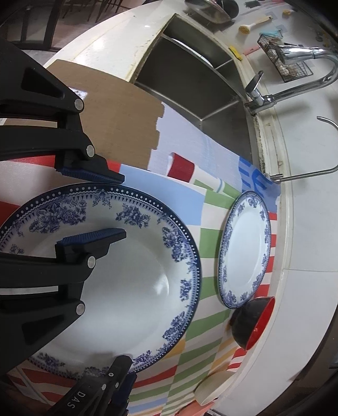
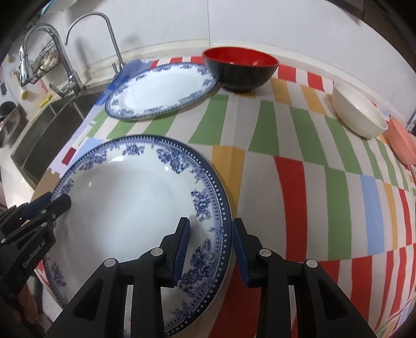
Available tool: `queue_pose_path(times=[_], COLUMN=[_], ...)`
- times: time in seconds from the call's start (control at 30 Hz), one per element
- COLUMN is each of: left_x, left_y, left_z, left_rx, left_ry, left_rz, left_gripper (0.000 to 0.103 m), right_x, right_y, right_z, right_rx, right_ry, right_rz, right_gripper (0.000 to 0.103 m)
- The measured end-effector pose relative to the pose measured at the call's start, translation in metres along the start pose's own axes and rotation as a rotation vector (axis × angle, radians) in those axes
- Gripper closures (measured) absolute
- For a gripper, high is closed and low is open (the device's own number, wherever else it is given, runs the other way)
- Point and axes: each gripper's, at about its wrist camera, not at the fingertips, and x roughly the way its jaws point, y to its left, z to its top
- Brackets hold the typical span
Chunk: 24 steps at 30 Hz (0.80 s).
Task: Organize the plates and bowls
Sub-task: 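Carry the large plate with both grippers toward the smaller blue-and-white plate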
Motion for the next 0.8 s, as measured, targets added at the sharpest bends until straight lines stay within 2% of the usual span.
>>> queue_pose_path(times=[0.37, 0.5, 0.57, 0.6, 0.7, 0.8], left_x=[0.002, -0.008, -0.019, -0.025, -0.040, -0.049], left_y=[-0.003, -0.003, -0.004, -0.004, -0.003, 0.002], left_z=[-0.007, -0.004, -0.001, 0.001, 0.009, 0.021], left_rx=[-0.044, -0.068, -0.067, -0.064, -0.053, -0.028], left_ry=[0.021, 0.000, -0.031, -0.053, -0.110, -0.157], left_rz=[0.023, 0.038, 0.059, 0.068, 0.082, 0.092], left_gripper=[0.066, 0.049, 0.047, 0.044, 0.038, 0.034], right_x=[0.001, -0.011, -0.019, -0.024, -0.032, -0.034], right_y=[0.002, -0.003, -0.006, -0.008, -0.007, -0.001], right_z=[-0.002, -0.001, 0.003, 0.005, 0.011, 0.021], right_rx=[-0.063, -0.079, -0.073, -0.060, -0.066, -0.078], right_ry=[-0.011, -0.072, -0.114, -0.138, -0.189, -0.178], right_rz=[0.006, -0.051, -0.056, -0.050, -0.021, 0.015], right_gripper=[0.067, 0.064, 0.055, 0.050, 0.047, 0.046])
